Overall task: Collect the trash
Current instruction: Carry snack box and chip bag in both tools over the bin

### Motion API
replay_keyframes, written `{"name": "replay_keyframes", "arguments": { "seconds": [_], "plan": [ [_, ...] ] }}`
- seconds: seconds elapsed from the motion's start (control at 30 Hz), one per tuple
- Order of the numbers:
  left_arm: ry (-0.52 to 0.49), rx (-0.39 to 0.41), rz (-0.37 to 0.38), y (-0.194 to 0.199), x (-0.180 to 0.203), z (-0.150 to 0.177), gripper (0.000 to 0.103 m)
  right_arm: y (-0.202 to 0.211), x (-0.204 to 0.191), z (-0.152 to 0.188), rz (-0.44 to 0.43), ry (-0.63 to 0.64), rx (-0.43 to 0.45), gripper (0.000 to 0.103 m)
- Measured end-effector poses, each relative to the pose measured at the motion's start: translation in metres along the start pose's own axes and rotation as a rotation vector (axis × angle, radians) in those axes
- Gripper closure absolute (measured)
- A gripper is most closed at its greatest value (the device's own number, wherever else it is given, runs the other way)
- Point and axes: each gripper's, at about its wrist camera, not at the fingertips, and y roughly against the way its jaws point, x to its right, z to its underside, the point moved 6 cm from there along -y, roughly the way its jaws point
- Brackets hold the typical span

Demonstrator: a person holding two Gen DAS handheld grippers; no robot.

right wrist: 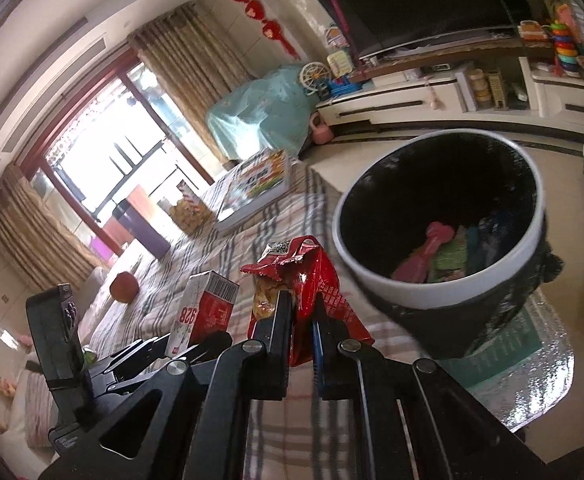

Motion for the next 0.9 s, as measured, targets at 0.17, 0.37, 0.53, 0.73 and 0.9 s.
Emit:
{"name": "replay_keyframes", "arguments": {
  "seconds": [0.17, 0.37, 0.53, 0.73, 0.9],
  "plan": [
    [-0.025, 0.006, 0.016, -0.004, 0.017, -0.009, 0.052, 0.011, 0.015, -0.007, 0.024, -0.02, 0.024, 0.094],
    [-0.052, 0.011, 0.034, -0.009, 0.035, -0.017, 0.052, 0.02, 0.031, -0.014, 0.048, -0.038, 0.047, 0.094],
    [-0.072, 0.013, 0.042, -0.013, 0.048, -0.026, 0.052, 0.024, 0.04, -0.021, 0.065, -0.044, 0.062, 0.094],
    [-0.097, 0.016, 0.044, -0.02, 0.059, -0.037, 0.052, 0.026, 0.054, -0.033, 0.089, -0.05, 0.078, 0.094],
    [-0.112, 0.016, 0.044, -0.029, 0.069, -0.05, 0.052, 0.025, 0.062, -0.043, 0.108, -0.049, 0.087, 0.094]
  ]
}}
